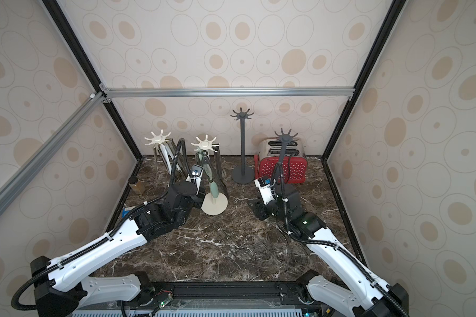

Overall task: Hang food tongs on kitchen utensil racks
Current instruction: Hang the food tongs on the rack.

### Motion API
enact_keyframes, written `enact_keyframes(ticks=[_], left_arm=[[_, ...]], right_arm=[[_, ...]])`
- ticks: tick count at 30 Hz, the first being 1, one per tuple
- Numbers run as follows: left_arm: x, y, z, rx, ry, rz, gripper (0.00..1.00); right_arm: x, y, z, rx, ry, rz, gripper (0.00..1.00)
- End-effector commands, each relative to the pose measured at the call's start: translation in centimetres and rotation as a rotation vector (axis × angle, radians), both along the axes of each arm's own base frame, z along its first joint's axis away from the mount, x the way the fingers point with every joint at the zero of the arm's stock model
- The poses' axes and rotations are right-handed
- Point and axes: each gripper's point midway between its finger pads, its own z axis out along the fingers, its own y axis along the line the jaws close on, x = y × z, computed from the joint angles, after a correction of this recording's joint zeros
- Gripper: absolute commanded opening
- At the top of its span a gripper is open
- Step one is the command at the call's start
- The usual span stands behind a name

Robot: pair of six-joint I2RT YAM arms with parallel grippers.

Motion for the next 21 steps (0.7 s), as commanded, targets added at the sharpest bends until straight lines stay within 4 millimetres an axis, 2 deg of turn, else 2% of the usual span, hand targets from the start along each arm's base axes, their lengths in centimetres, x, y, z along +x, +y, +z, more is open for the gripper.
enact_keyframes(ticks=[1,12,21], left_arm=[[0.1,0.2,0.7,-0.025,-0.006,0.008,0.51],[-0.7,-0.2,2.0,-0.130,-0.017,-0.041,0.66],[-3.1,-0.1,2.9,-0.292,-0.031,-0.139,0.80]], right_arm=[[-0.1,-0.4,0.6,-0.005,-0.024,-0.006,0.52],[0.3,-1.2,0.1,-0.023,-0.013,-0.051,0.53],[1.8,-0.9,-0.6,-0.030,0.021,-0.089,0.55]])
